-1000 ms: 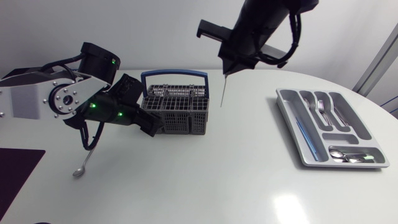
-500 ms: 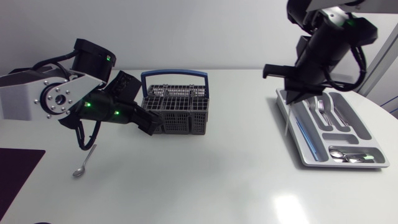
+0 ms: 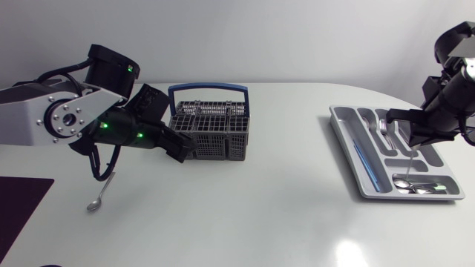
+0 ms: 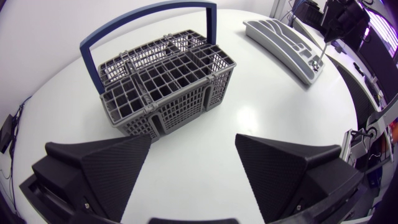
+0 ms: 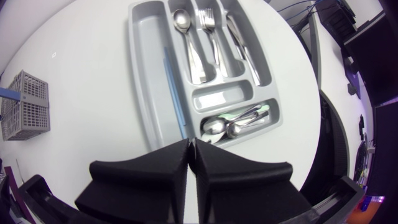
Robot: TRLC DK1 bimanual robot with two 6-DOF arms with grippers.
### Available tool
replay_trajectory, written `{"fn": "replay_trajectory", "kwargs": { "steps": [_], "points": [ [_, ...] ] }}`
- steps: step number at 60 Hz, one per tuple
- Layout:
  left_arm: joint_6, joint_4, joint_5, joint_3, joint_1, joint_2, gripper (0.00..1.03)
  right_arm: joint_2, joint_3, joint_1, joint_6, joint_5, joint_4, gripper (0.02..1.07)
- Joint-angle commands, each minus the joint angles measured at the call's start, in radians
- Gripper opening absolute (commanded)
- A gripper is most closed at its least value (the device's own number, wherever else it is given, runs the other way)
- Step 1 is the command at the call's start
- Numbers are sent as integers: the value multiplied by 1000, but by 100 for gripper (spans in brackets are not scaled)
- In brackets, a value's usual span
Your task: Unload the cutlery basket into the drawer organizer.
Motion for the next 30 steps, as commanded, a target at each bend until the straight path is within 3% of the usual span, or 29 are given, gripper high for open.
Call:
{"fn": "replay_trajectory", "kwargs": {
  "steps": [1, 30],
  "points": [
    [-14, -8, -5, -30, -10, -22, 95, 19, -25, -53, -93, 17, 25, 8],
    [-17, -22, -19, -28, -21, -36, 95, 107, -118, -206, -336, 155, 241, 8]
  ]
}}
